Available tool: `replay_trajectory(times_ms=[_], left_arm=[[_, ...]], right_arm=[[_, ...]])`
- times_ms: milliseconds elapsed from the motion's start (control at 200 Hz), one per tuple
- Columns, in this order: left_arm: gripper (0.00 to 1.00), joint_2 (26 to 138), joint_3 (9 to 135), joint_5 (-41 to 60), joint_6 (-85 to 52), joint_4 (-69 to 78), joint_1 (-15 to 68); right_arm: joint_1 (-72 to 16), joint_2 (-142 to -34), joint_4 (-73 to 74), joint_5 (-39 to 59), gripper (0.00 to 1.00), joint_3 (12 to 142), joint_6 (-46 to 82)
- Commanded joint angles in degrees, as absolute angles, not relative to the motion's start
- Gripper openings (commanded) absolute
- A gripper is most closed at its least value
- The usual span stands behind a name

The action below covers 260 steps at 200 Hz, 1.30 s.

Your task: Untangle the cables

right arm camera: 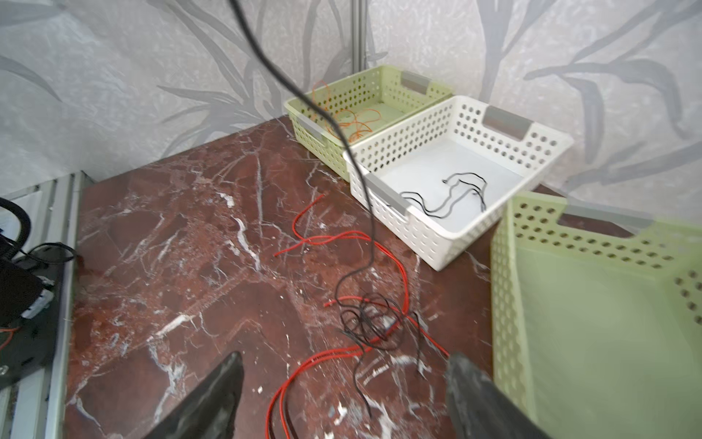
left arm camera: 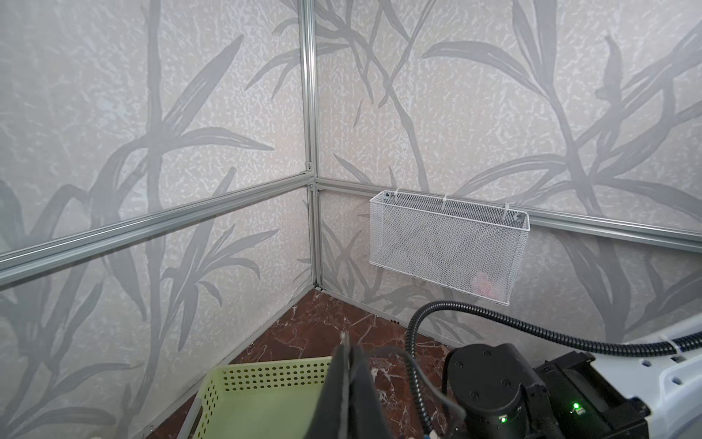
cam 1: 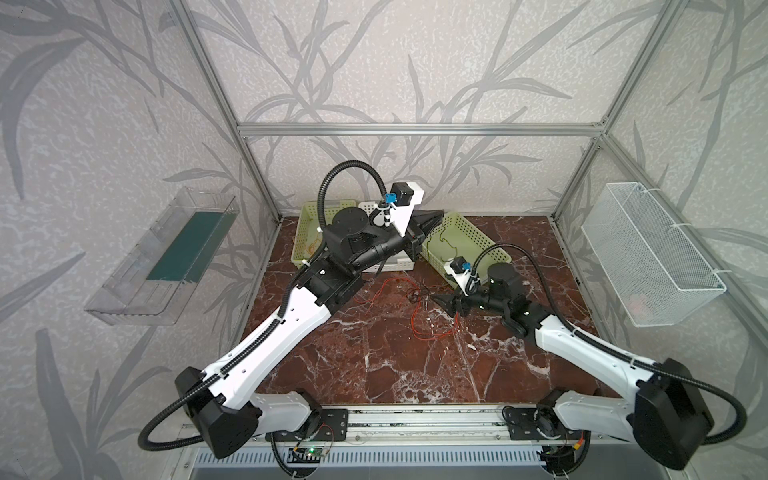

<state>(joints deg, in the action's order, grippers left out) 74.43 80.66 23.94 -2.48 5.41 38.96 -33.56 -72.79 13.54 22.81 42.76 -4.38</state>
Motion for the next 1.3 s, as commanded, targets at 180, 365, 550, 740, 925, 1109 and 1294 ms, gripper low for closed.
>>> replay_trajectory(times_ms=[180, 365, 550, 740, 925, 1109, 1294], left_arm=[[0.00, 77.48, 90.27, 21.61, -0.48, 3.53, 40.51], [0.00, 79.74, 95.97, 21.16, 1.67, 0.07, 40.87], [0.00, 81.06, 101.25, 16.69, 7.25, -3.12, 40.87], [0.00, 83.02, 109.58, 12.38, 14.84, -5.39, 40.79], [0.00, 86.44, 120.19, 9.70, 21.64, -9.34, 40.54], [0.00, 89.78, 125.86, 7.36, 26.68, -10.80, 38.71], [0.00, 93.49, 125.73, 8.10, 20.92, -9.94, 30.11]], right_arm=[[-33.70, -88.36, 24.01, 24.82, 0.65, 51.19, 5.17], [-33.71, -95.63, 24.74, 24.95, 0.48, 54.32, 7.19], [-33.72, -102.97, 20.54, 23.49, 0.38, 57.82, 7.40], [-33.51, -109.08, 16.11, 23.55, 0.35, 62.70, 8.03], [-33.26, -113.27, 10.24, 23.85, 0.34, 68.34, 7.05], [-32.54, -115.15, 7.28, 24.57, 0.35, 71.52, 6.83], [-32.52, -108.44, 12.11, 26.62, 0.57, 67.20, 7.61]])
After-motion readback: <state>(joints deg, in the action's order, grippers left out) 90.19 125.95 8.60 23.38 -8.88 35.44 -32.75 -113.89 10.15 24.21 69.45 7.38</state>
